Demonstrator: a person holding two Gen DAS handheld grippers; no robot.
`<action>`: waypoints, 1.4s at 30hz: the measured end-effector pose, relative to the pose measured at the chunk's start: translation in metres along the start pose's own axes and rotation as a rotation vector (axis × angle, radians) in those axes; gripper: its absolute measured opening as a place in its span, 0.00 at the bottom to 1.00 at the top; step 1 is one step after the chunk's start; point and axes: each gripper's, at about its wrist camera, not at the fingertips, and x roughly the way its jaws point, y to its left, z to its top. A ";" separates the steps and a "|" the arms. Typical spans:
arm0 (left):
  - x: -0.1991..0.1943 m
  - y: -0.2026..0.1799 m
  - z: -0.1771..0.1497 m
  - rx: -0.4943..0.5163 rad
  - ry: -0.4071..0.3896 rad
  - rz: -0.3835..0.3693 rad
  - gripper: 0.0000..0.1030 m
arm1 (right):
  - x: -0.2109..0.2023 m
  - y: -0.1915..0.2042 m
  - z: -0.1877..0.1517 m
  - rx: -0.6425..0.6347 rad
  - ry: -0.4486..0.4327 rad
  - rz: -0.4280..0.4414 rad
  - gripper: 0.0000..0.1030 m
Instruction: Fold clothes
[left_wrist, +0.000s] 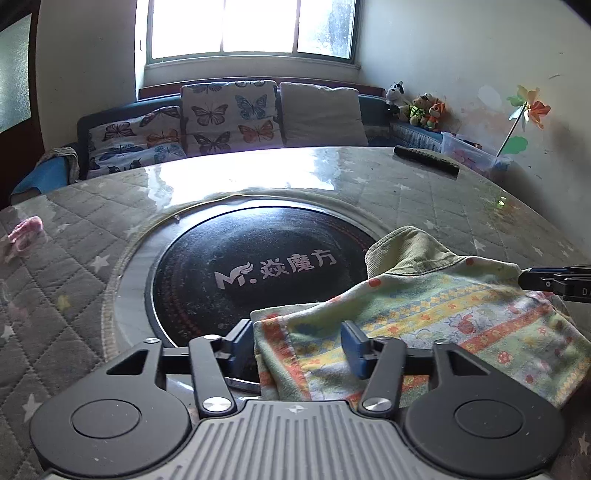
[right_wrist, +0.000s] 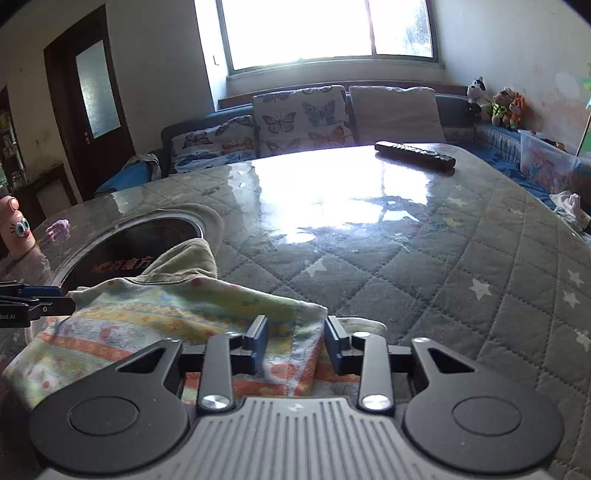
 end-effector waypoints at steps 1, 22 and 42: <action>-0.002 0.000 -0.001 -0.002 -0.001 0.002 0.62 | -0.003 0.002 -0.001 -0.008 -0.004 0.004 0.36; -0.049 -0.011 -0.044 0.062 -0.008 0.040 0.93 | -0.032 0.074 -0.030 -0.227 -0.016 0.159 0.70; -0.061 0.004 -0.054 0.002 -0.006 0.096 1.00 | -0.043 0.110 -0.042 -0.360 -0.007 0.211 0.73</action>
